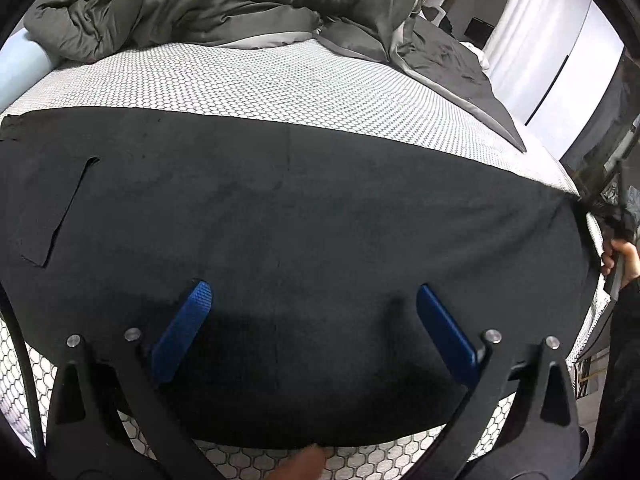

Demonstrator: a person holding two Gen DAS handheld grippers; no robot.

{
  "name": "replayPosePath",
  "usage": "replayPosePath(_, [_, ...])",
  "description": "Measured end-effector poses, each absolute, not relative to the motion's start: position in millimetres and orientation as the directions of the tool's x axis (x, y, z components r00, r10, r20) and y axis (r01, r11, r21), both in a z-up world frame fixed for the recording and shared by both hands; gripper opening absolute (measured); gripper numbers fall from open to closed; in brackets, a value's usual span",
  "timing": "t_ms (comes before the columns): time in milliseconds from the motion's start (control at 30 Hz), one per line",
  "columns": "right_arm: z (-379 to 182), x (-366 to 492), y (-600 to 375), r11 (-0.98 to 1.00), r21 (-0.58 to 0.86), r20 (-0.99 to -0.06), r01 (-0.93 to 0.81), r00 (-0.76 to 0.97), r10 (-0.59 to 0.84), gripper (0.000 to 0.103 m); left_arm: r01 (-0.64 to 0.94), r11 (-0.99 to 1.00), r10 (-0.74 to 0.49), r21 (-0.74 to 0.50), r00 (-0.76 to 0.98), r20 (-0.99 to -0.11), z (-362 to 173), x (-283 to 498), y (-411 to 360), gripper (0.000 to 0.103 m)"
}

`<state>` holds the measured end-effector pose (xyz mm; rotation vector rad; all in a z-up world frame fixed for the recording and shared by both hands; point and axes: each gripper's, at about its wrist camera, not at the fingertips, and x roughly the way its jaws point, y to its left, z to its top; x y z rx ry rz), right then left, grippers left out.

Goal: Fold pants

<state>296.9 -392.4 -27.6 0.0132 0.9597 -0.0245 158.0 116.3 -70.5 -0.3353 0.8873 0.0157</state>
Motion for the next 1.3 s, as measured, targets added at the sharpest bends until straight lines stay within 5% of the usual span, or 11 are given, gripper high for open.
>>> replayPosePath(33, [-39.7, 304.0, -390.4, 0.998, -0.038, -0.845, 0.042, 0.531, -0.055, 0.034, -0.155, 0.947, -0.124, -0.282, 0.634, -0.764, -70.0, 158.3, 116.9, 0.102])
replayPosePath(100, [-49.9, 307.4, -388.6, 0.993, -0.091, -0.861, 0.075, 0.496, -0.117, 0.04, -0.159, 0.944, -0.127, -0.29, 0.635, -0.762, -67.8, 157.5, 118.5, 0.102])
replayPosePath(200, [-23.0, 278.0, -388.4, 0.983, -0.081, -0.804, 0.168, 0.571, -0.163, 0.068, -0.153, 0.949, -0.114, -0.277, 0.65, -0.751, -63.7, 154.0, 115.6, 0.102])
replayPosePath(300, [4.3, 230.1, -371.7, 0.97, -0.055, -0.721, 0.238, 0.662, -0.204, 0.082, -0.104, 0.962, -0.126, -0.252, 0.652, -0.748, -60.1, 155.2, 98.2, 0.102])
replayPosePath(600, [-28.2, 143.5, -239.7, 0.986, 0.089, -0.766, -0.141, 0.623, 0.158, 0.088, 0.275, 0.936, -0.347, -0.222, 0.599, -0.722, -51.3, 160.9, -6.6, 0.102])
replayPosePath(800, [-68.7, 136.5, -190.1, 0.935, -0.053, -0.827, -0.35, 0.54, 0.156, 0.088, 0.31, 0.94, -0.301, -0.143, 0.553, -0.777, -69.8, 164.5, -22.4, 0.102])
replayPosePath(900, [-62.5, 137.9, -232.9, 0.963, -0.12, -0.819, -0.242, 0.572, 0.041, 0.088, 0.289, 0.945, -0.294, -0.15, 0.558, -0.776, -72.9, 163.3, -10.8, 0.102])
replayPosePath(1033, [-65.2, 143.6, -321.2, 0.929, -0.352, -0.736, 0.118, 0.578, -0.352, 0.088, 0.266, 0.95, -0.289, -0.162, 0.558, -0.778, -75.9, 166.0, 4.6, 0.102])
replayPosePath(1100, [-62.0, 147.7, -353.6, 0.971, -0.173, -0.787, 0.164, 0.569, -0.237, 0.088, 0.26, 0.952, -0.282, -0.159, 0.556, -0.782, -77.1, 166.4, 5.5, 0.102])
replayPosePath(1300, [-37.9, 128.0, -324.8, 0.963, -0.239, -0.733, 0.129, 0.627, -0.265, 0.088, 0.245, 0.95, -0.304, -0.193, 0.589, -0.749, -58.4, 156.8, 5.6, 0.102])
